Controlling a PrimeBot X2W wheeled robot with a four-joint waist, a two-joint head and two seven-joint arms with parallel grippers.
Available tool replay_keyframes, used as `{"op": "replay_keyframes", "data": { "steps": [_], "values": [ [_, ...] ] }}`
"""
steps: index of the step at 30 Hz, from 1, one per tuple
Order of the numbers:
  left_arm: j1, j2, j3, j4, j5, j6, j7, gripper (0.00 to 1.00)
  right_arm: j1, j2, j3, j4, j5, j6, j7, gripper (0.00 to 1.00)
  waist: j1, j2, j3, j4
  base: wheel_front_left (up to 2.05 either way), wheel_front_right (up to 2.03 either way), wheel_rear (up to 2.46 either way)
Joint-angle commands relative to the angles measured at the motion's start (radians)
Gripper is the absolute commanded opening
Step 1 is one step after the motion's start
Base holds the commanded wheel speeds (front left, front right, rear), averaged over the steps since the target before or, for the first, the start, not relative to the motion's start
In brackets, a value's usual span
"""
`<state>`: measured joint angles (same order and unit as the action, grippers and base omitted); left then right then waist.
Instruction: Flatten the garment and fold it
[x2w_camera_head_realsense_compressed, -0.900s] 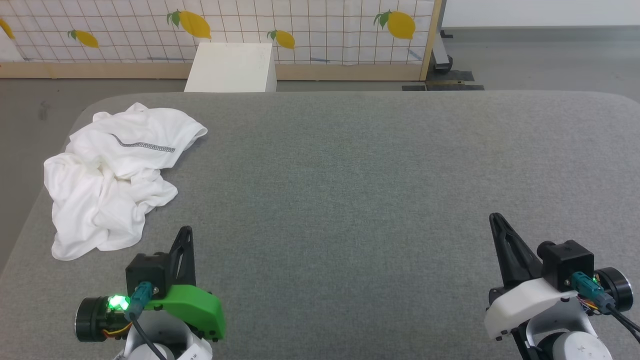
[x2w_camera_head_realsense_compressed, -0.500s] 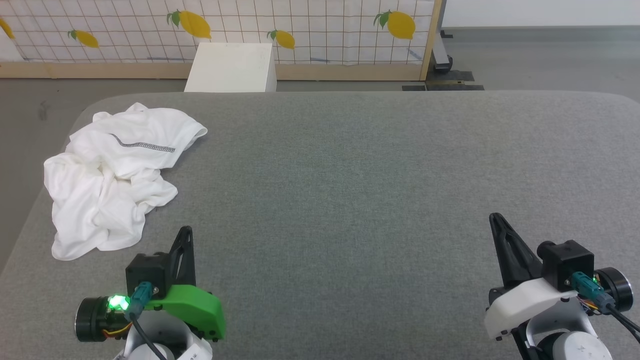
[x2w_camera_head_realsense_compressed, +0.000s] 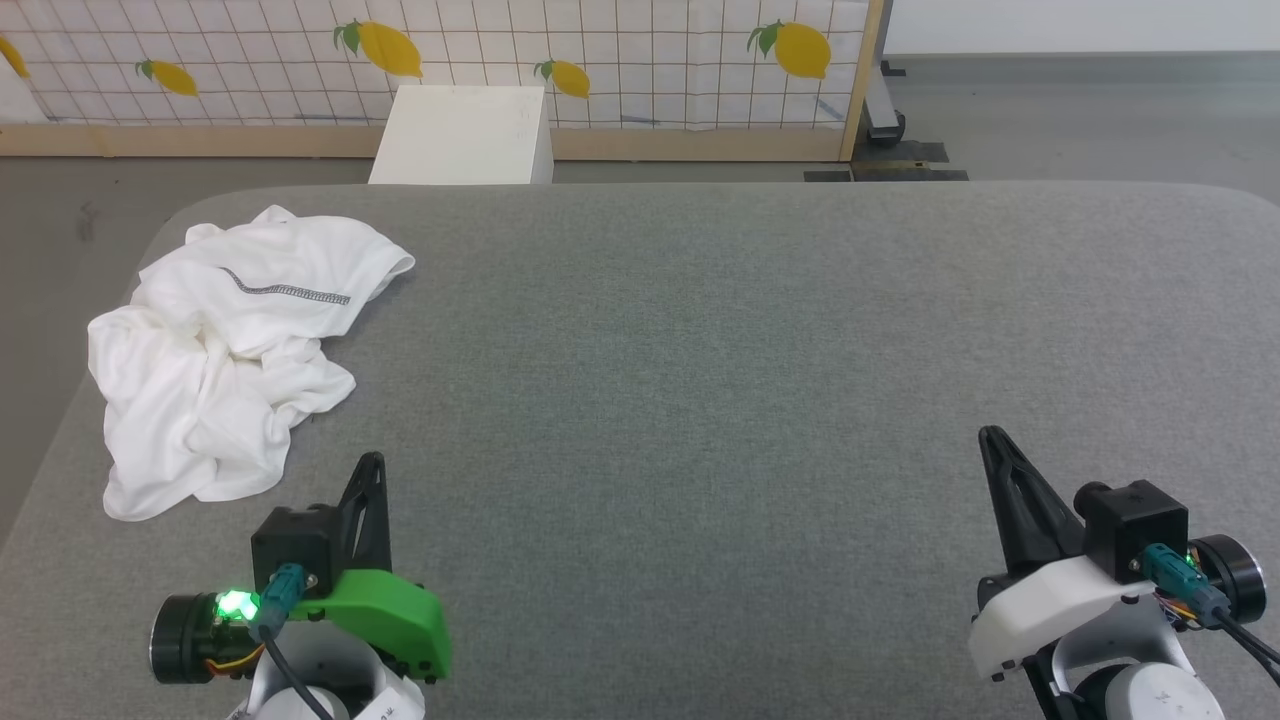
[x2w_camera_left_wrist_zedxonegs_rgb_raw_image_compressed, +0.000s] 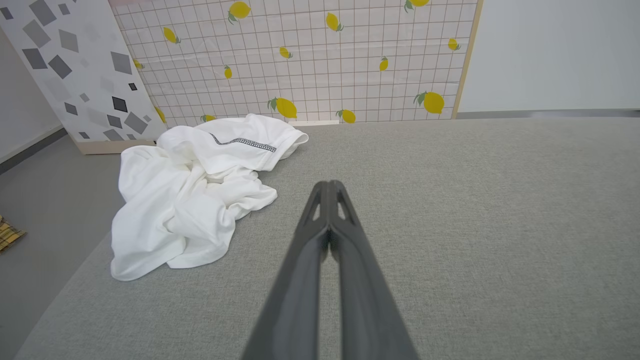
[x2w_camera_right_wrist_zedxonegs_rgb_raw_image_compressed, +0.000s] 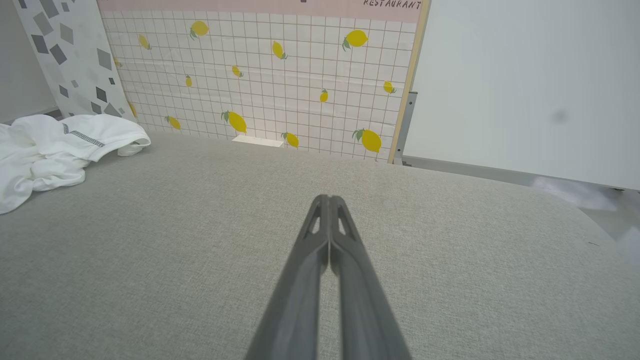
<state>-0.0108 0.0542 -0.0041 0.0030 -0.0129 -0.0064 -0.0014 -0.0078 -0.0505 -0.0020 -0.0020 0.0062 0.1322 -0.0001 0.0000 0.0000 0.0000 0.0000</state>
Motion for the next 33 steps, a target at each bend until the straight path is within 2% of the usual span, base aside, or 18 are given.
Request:
{"op": "replay_keyframes", "data": {
  "steps": [1, 18, 33],
  "values": [
    [0.0, 0.0, 0.0, 0.0, -0.001, 0.0, 0.0, 1.0, 0.0, 0.0, 0.0, 0.0, 0.0, 0.0, 0.0, 1.0, 0.0, 0.0, 0.0, 0.0, 0.0, 0.0, 0.0],
    [-0.013, 0.001, -0.014, 0.021, -0.019, 0.01, -0.027, 1.0, -0.005, 0.0, -0.007, 0.004, 0.009, 0.0, -0.023, 1.0, 0.0, 0.0, 0.001, 0.013, 0.0, 0.0, 0.0],
    [-0.025, 0.008, -0.021, 0.043, -0.036, 0.023, -0.059, 1.0, -0.009, 0.0, -0.01, 0.007, 0.011, 0.0, -0.043, 1.0, 0.0, 0.0, 0.002, 0.112, 0.0, 0.0, 0.0]
  ]
}}
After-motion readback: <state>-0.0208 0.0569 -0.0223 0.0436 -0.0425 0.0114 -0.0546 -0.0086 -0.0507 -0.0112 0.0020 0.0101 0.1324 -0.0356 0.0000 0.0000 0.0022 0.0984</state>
